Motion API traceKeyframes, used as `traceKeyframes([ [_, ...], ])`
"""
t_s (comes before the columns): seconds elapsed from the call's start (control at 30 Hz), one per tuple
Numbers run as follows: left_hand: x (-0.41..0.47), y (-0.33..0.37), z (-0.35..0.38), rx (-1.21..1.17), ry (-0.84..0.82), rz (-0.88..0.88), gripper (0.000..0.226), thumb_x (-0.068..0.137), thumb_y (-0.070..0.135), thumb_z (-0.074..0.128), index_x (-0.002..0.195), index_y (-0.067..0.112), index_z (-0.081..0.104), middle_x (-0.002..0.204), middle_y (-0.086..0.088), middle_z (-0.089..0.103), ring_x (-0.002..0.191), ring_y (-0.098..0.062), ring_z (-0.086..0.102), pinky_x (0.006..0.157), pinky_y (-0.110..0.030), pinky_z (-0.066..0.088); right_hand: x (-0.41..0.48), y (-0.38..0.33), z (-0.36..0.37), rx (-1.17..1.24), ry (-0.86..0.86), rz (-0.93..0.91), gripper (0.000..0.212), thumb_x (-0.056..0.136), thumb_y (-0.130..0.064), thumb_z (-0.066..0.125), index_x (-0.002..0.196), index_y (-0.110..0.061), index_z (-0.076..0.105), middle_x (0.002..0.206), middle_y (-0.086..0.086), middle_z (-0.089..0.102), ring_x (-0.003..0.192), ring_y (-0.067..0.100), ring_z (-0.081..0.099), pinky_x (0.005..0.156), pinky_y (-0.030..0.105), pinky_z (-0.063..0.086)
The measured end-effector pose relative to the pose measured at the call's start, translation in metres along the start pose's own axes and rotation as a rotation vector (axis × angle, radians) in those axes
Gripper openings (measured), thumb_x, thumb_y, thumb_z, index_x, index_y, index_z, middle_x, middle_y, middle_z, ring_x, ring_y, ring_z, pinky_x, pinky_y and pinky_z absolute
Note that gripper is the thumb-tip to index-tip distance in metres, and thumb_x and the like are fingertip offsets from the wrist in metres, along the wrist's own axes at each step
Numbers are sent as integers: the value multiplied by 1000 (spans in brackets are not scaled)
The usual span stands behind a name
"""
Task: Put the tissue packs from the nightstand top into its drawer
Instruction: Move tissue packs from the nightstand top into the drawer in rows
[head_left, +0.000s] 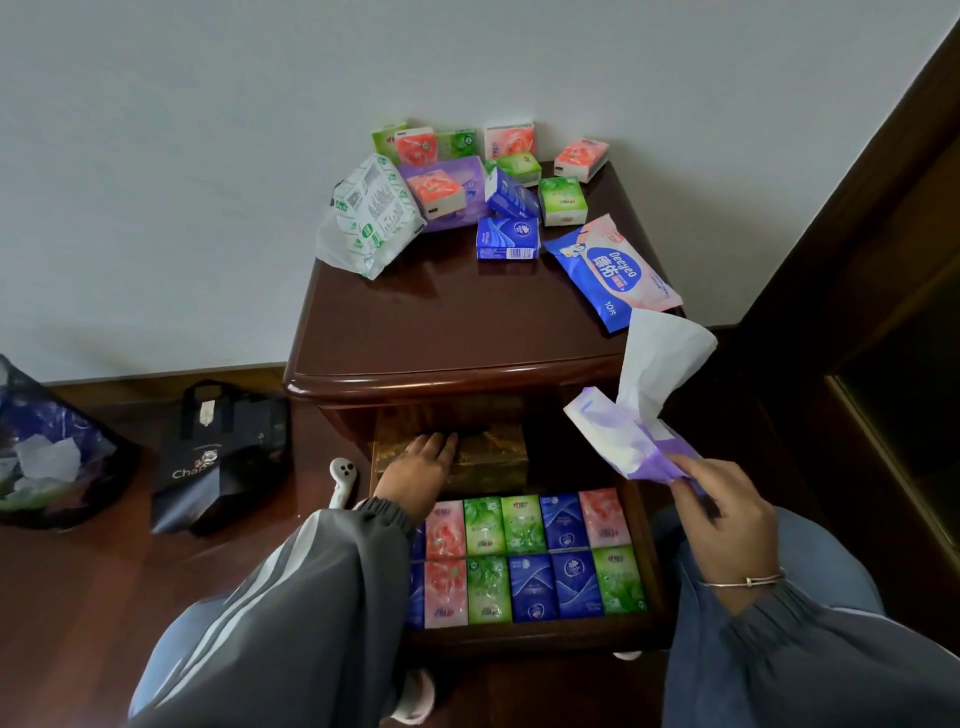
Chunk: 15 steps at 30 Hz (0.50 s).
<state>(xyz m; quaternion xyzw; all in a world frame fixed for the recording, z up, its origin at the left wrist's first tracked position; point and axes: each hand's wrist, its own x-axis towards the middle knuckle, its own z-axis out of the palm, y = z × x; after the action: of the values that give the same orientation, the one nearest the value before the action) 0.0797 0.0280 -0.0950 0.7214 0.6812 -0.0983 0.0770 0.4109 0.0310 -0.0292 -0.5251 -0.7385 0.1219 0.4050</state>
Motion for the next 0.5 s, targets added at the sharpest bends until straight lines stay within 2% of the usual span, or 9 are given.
traceKeyframes([
  [0.13,-2,0,10,-2,-7,22,79,88,-8,43,153,10,3,158,-13,16,145,-31,18,117,-36,26,1,1,1,-11,-10,-3,26,77,-2,60,99,6,69,89,21,67,77,32,65,74,5,40],
  [0.33,-11,5,23,-41,-32,20,73,91,-4,42,153,11,6,159,-11,17,145,-28,18,114,-35,30,2,1,3,-13,-24,-14,25,77,-3,60,99,6,70,88,21,67,75,32,65,69,11,43],
  [0.5,-12,7,25,-21,-45,20,72,91,-4,41,153,9,7,158,-12,19,145,-28,18,116,-34,23,1,-2,2,-14,-5,-19,24,76,-2,60,96,6,70,86,20,67,74,33,65,70,12,42],
])
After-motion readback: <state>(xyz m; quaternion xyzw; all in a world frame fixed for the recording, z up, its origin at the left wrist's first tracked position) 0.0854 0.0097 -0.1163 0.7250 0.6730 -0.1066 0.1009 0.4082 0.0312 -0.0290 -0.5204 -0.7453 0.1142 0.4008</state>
